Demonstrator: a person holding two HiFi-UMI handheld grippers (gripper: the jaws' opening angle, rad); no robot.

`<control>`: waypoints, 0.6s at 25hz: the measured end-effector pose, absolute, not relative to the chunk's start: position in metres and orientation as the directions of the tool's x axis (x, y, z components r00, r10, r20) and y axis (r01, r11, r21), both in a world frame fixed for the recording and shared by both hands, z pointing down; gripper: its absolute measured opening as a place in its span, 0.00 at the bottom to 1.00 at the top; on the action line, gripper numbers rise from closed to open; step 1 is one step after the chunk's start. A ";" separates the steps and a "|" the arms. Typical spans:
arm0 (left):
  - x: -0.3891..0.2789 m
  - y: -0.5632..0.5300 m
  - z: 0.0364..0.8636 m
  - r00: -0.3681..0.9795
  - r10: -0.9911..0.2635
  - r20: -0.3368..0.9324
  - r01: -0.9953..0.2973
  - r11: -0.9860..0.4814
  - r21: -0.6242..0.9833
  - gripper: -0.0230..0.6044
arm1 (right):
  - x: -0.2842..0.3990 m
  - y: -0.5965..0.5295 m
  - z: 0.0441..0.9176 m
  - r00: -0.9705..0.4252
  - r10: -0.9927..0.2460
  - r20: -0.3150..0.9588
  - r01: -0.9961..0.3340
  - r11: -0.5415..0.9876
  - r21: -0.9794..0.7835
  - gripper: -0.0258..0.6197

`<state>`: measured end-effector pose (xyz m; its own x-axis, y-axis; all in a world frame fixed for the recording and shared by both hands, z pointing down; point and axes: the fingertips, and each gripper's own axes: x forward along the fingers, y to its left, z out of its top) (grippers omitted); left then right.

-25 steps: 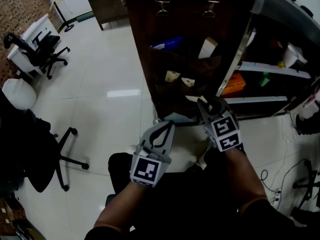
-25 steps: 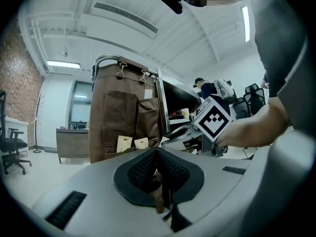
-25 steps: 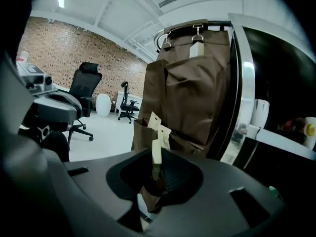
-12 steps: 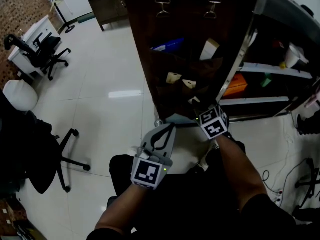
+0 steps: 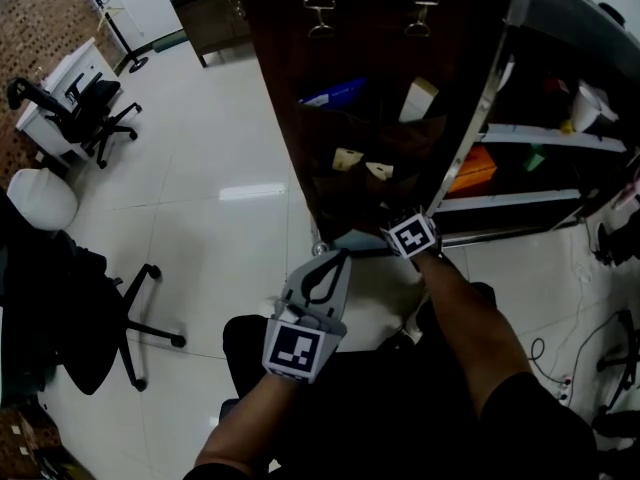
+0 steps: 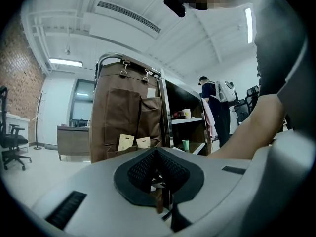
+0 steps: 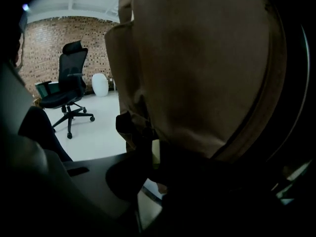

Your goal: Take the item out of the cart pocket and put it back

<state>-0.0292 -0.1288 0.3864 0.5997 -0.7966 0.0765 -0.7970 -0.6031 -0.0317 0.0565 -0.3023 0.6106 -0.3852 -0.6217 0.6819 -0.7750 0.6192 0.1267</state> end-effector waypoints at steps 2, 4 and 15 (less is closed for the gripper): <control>-0.030 -0.130 0.386 0.598 -0.798 0.073 -0.798 -0.602 -0.031 0.04 | 0.055 -0.303 0.619 -0.397 -0.614 0.682 -0.771 0.626 0.114 0.16; -0.030 -0.129 0.385 0.599 -0.797 0.071 -0.797 -0.603 -0.034 0.04 | 0.051 -0.304 0.621 -0.410 -0.611 0.677 -0.762 0.637 0.113 0.16; -0.029 -0.130 0.388 0.600 -0.796 0.082 -0.796 -0.604 -0.035 0.04 | 0.052 -0.302 0.626 -0.404 -0.621 0.672 -0.753 0.643 0.141 0.24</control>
<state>-0.0286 -0.1302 0.3877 0.6002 -0.7956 0.0818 -0.7961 -0.6042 -0.0353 0.0520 -0.3020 0.6260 -0.4035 -0.6207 0.6722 -0.7531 0.6426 0.1413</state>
